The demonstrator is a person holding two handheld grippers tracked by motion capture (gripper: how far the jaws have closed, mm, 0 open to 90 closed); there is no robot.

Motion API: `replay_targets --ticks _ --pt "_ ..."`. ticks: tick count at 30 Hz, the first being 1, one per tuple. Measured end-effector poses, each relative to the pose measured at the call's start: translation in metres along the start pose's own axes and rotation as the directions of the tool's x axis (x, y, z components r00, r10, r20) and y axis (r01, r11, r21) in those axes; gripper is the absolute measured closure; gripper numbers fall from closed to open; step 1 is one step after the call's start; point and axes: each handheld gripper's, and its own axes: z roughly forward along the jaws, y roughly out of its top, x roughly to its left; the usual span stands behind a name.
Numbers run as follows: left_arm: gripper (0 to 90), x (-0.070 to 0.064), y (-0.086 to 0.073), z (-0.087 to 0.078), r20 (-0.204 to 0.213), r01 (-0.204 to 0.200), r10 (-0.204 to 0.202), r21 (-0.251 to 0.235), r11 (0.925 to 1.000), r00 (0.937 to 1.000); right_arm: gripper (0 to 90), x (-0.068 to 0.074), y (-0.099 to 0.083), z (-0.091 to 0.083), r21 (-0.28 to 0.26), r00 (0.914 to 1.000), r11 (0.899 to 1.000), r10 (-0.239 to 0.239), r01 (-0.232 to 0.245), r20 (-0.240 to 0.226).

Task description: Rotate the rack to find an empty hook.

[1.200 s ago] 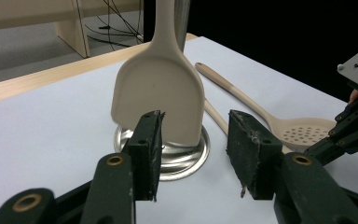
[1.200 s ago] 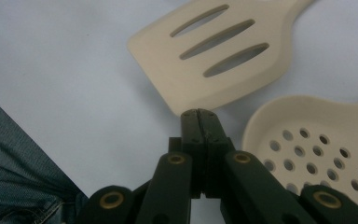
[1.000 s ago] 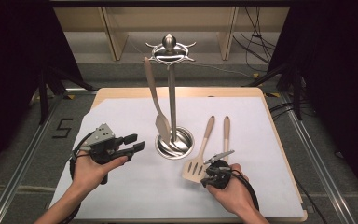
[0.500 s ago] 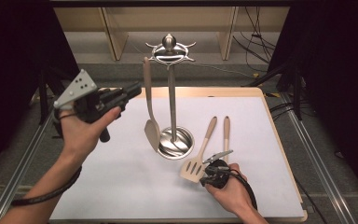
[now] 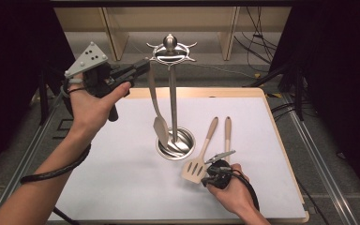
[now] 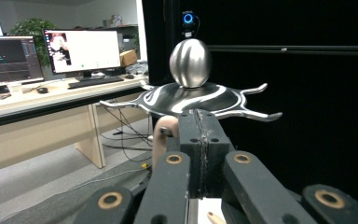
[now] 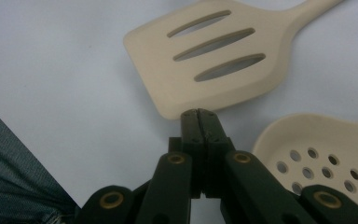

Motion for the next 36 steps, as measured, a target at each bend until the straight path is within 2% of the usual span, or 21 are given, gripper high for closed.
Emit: replay_targets --ticks 14,15,19,20,22,23,24,27,31,32,34,36 --pt "89.1 0.007 0.001 0.004 -0.033 -0.014 0.015 0.012 0.9998 0.9994 90.0 -0.001 0.0 0.002 0.002 1.0 1.0 -0.003 0.003 0.0" --pt "89.0 0.009 0.002 0.005 -0.035 -0.015 0.016 0.015 0.9998 0.9993 90.0 0.001 0.001 0.002 0.006 0.9999 1.0 0.017 -0.017 0.002" --pt "87.3 0.009 0.001 0.005 -0.032 -0.018 0.018 -0.001 0.9998 0.9993 90.0 0.001 0.001 0.004 0.006 0.9999 1.0 0.011 -0.011 -0.001" --pt "81.9 0.006 0.001 0.001 -0.039 -0.027 0.026 -0.023 0.9994 0.9989 90.0 0.003 0.002 0.005 0.006 0.9999 1.0 0.014 -0.014 0.0" --pt "79.2 0.005 0.001 -0.001 -0.04 -0.031 0.03 -0.031 0.999 0.9987 90.0 0.003 0.002 0.007 0.001 1.0 1.0 0.005 -0.005 0.0" --pt "74.7 0.001 0.0 -0.008 -0.048 -0.038 0.035 -0.052 0.9979 0.9982 90.0 0.004 0.003 0.008 0.001 1.0 1.0 0.004 -0.004 -0.003" --pt "72.9 0.001 0.0 -0.008 -0.048 -0.038 0.035 -0.052 0.9979 0.9982 90.0 0.004 0.003 0.008 0.001 1.0 1.0 0.004 -0.004 -0.003" --pt "69.5 -0.002 -0.006 -0.023 -0.047 -0.039 0.037 -0.059 0.9975 0.9982 90.0 0.004 0.005 0.009 -0.006 1.0 1.0 0.002 -0.002 -0.001" --pt "62.7 -0.008 -0.02 -0.04 -0.033 -0.042 0.041 -0.026 0.9988 0.9986 90.0 0.005 0.004 0.008 -0.018 0.9999 1.0 0.011 -0.011 -0.004" --pt "61.5 -0.01 -0.025 -0.044 -0.022 -0.04 0.039 -0.012 0.9991 0.999 90.0 0.005 0.005 0.007 -0.031 1.0 1.0 -0.003 0.003 -0.006" --pt "59.5 -0.012 -0.036 -0.049 -0.007 -0.025 0.025 0.008 0.9997 0.9997 86.6 0.007 0.004 0.002 -0.037 0.9998 0.999 0.006 -0.007 -0.017" --pt "57.6 -0.014 -0.045 -0.053 0.002 -0.014 0.014 0.026 0.9996 0.9999 83.6 0.007 0.003 -0.004 -0.078 0.9999 0.997 0.001 -0.002 -0.014"
